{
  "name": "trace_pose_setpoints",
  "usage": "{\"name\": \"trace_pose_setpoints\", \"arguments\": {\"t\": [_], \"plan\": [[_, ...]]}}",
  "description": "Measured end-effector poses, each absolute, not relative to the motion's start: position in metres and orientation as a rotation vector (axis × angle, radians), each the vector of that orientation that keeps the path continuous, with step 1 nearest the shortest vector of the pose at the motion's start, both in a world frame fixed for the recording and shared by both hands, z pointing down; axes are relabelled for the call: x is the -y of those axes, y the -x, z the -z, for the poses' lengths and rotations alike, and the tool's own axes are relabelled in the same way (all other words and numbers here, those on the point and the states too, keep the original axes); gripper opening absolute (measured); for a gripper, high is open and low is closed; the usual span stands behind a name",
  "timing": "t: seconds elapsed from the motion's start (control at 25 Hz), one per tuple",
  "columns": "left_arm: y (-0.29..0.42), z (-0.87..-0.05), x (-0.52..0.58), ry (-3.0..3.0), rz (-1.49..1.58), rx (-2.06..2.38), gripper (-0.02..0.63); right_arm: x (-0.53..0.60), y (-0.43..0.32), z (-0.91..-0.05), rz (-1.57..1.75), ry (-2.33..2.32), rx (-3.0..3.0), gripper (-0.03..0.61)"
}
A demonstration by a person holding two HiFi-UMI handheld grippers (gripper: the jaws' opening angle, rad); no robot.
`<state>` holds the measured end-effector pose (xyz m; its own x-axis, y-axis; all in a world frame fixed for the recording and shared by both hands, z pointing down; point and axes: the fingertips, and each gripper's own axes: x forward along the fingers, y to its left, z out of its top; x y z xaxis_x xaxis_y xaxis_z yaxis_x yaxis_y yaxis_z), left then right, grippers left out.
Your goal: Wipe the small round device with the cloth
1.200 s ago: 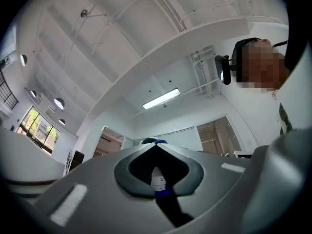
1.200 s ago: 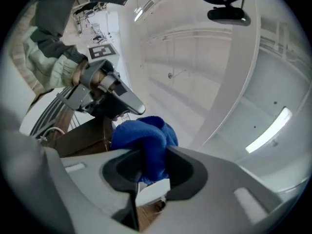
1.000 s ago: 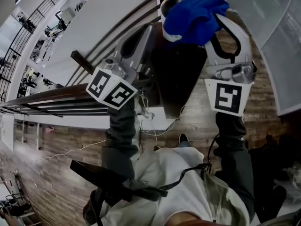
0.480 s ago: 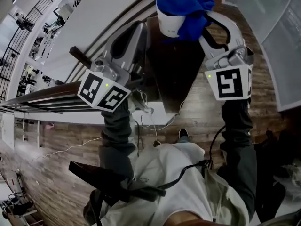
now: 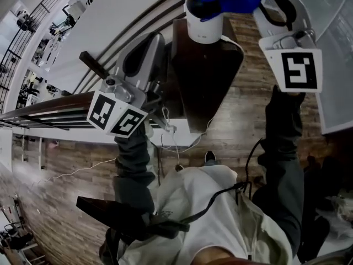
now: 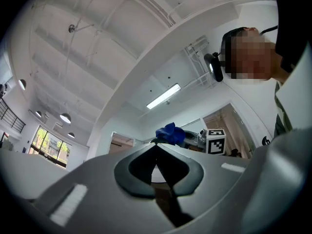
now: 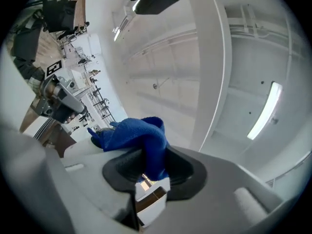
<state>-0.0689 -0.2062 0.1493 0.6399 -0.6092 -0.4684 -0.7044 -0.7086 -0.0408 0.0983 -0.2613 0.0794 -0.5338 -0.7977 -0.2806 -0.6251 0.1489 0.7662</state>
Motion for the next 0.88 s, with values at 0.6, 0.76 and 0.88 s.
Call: {"name": "trace_pose_setpoints", "arguments": {"t": [0.6, 0.76, 0.88], "plan": [[0.067, -0.153, 0.205, 2.657, -0.658, -1.085, 0.000, 0.275, -0.073, -0.167, 1.137, -1.098, 2.313, 0.109], [0.065, -0.154, 0.201, 2.682, -0.682, -1.068, 0.000, 0.258, -0.086, -0.126, 1.262, -1.250, 2.199, 0.109], [0.070, -0.163, 0.203, 2.692, -0.696, -1.080, 0.000, 0.249, -0.086, -0.087, 1.429, -1.391, 2.032, 0.109]]}}
